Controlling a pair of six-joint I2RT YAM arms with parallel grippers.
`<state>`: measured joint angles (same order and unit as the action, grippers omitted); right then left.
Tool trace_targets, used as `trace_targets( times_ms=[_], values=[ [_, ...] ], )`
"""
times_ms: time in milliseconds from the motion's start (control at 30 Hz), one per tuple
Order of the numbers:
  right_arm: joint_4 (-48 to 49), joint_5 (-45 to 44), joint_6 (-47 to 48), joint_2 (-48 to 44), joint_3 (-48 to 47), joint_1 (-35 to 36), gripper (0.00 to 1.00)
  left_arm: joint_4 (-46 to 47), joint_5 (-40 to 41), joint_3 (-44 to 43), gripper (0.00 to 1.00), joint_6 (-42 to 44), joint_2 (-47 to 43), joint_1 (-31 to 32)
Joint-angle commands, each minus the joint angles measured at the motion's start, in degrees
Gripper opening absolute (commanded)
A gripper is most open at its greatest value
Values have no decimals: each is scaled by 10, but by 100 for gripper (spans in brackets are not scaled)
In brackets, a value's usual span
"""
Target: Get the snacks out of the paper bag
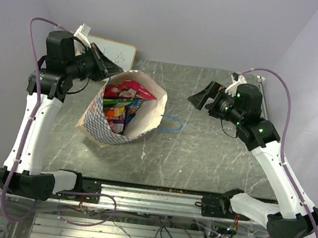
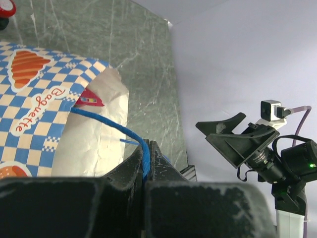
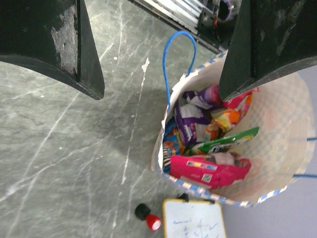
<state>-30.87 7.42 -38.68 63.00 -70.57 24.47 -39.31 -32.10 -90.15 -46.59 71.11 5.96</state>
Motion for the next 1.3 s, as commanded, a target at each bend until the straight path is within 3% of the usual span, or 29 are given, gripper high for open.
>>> trace_targets(
  times_ms=[0, 200, 267, 400, 500, 633, 833, 1000, 1133, 1267],
  values=[
    [47, 48, 11, 14, 27, 27, 100, -24, -3, 0, 7, 19, -17, 7],
    [59, 134, -22, 86, 16, 35, 100, -28, -8, 5, 7, 13, -18, 10],
    [55, 139, -20, 119, -5, 71, 99, -15, -2, 4, 7, 3, -14, 11],
    [58, 57, 21, 164, -56, 143, 98, 37, 34, 16, 7, -32, -26, 16],
    [18, 28, 28, 206, -106, 152, 96, 97, 36, 40, 7, -63, -49, 19],
    [-53, -83, 76, 233, -166, 156, 100, 66, 31, 16, 7, -30, -37, 20],
    [33, -213, 160, 210, -178, 167, 100, 72, 12, 24, 7, -35, -36, 20],
    [107, -134, 232, 235, -182, 173, 100, 72, 2, 19, 7, -32, -17, 20],
    [56, -153, 186, 293, -250, 187, 100, 85, -10, 11, 7, -41, -4, 20],
    [-2, -179, 240, 349, -328, 221, 100, 85, -15, 11, 7, -31, 2, 19]
  ],
)
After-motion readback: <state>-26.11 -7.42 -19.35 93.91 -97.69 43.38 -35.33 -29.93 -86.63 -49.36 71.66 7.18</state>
